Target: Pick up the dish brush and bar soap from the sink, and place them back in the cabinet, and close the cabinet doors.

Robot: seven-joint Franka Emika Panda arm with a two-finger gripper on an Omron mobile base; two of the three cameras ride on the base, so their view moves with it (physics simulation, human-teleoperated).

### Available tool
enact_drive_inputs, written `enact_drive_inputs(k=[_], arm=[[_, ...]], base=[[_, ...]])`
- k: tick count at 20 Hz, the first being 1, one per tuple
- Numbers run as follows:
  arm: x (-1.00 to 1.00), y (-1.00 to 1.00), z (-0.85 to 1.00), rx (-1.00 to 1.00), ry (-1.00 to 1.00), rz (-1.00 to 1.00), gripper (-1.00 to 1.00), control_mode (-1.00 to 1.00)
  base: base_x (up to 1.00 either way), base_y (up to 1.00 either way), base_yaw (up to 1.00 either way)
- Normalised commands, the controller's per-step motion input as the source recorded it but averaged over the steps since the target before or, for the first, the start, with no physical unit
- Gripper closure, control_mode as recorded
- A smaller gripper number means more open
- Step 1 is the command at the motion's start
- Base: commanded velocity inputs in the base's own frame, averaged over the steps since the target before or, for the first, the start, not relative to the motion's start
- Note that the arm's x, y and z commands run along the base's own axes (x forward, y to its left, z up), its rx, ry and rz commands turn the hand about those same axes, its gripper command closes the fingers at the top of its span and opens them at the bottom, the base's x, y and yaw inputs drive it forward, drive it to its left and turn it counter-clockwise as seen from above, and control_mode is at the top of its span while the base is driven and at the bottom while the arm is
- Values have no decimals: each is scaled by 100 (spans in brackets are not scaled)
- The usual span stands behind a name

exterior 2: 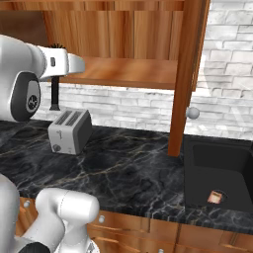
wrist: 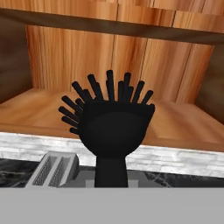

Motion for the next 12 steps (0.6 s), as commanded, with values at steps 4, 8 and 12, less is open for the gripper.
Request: enact_drive_inputs(k=[4, 8, 12], arm=[[41, -5, 17, 3, 0, 0, 100, -100], [39, -4, 14, 2, 0, 0, 100, -100], [23, -4, 10, 1, 0, 0, 100, -100]], base=[[0, 0, 0], [0, 0, 0], [0, 0, 0]])
